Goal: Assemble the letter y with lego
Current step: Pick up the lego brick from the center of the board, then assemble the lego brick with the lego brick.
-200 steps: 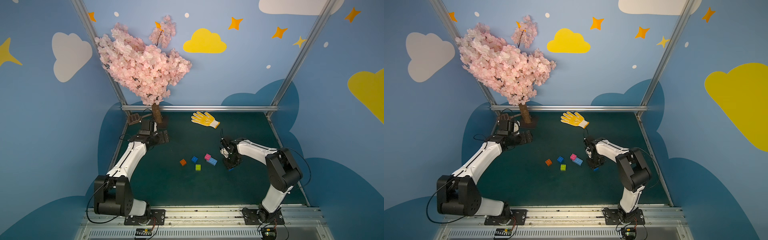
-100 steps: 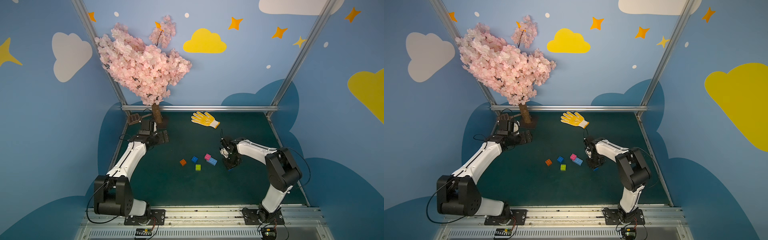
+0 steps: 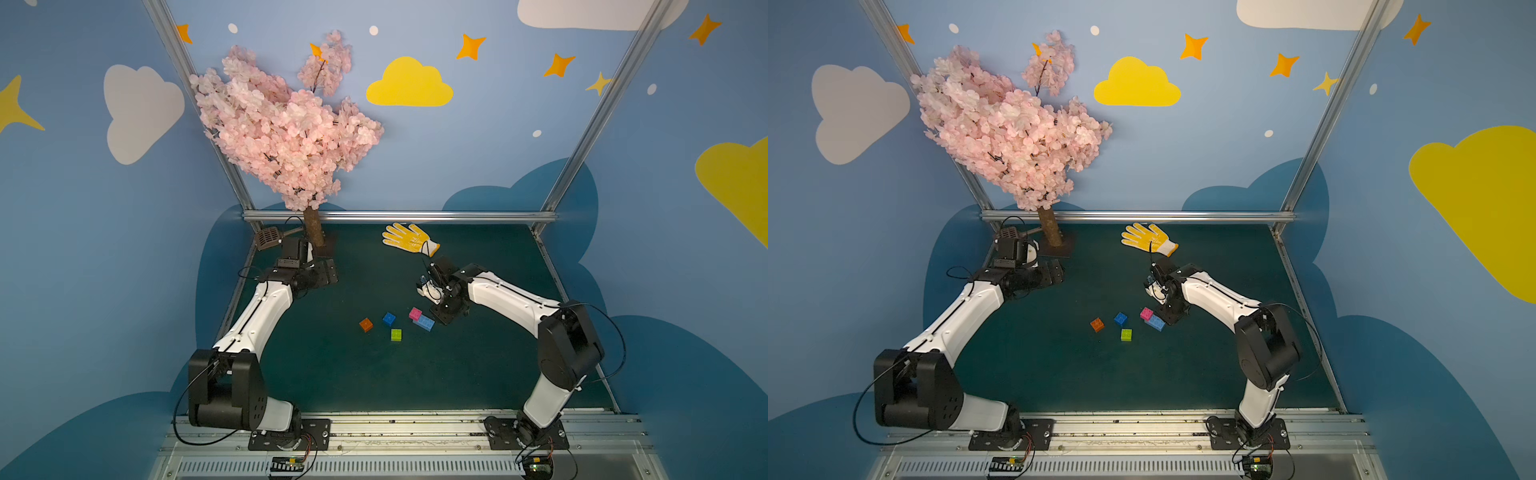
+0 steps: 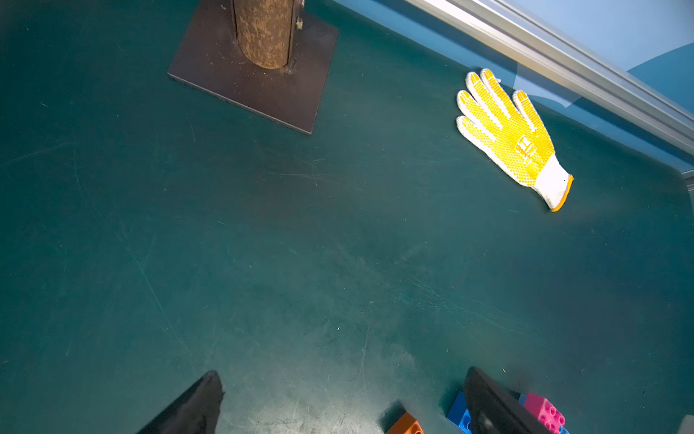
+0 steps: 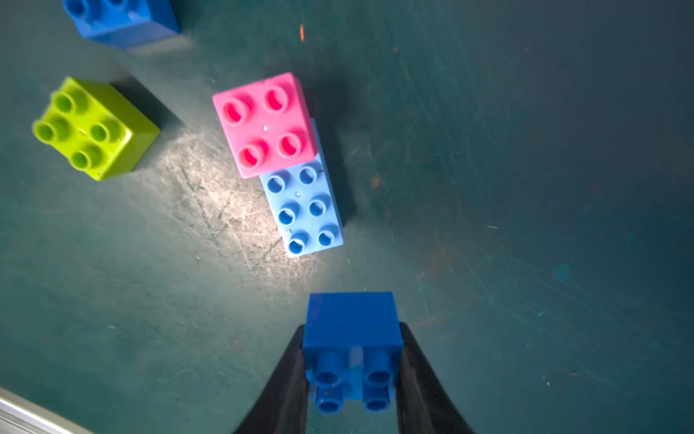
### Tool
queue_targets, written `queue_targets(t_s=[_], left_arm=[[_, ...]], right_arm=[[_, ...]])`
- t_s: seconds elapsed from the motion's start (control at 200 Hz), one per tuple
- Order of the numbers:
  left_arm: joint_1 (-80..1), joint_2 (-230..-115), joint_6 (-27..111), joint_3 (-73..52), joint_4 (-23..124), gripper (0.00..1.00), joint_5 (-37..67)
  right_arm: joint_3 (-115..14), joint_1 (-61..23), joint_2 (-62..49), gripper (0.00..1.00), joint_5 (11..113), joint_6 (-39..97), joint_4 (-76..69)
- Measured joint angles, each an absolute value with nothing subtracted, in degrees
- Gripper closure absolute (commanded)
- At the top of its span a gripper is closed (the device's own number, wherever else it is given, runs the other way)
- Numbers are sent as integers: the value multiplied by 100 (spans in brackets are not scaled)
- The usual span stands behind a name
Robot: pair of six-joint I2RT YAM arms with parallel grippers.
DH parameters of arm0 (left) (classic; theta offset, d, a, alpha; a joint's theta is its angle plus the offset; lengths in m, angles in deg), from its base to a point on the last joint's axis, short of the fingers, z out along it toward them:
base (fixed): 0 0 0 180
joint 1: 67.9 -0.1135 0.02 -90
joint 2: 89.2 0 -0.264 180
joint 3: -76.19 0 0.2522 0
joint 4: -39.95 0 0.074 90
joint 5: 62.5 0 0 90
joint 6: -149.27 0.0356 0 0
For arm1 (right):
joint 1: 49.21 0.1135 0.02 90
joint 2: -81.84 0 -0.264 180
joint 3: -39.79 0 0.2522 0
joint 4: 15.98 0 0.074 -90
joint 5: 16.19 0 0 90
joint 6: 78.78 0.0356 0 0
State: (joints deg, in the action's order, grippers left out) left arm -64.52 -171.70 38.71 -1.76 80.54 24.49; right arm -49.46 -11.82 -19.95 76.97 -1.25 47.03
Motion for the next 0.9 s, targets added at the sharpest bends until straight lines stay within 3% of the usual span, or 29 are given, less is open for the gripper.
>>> queue_targets(t_s=[0.901], left_arm=[[-6455, -17172, 3843, -176, 8137, 0, 2449]], right_arm=[[-5103, -810, -2680, 100, 7845, -1015, 4572]])
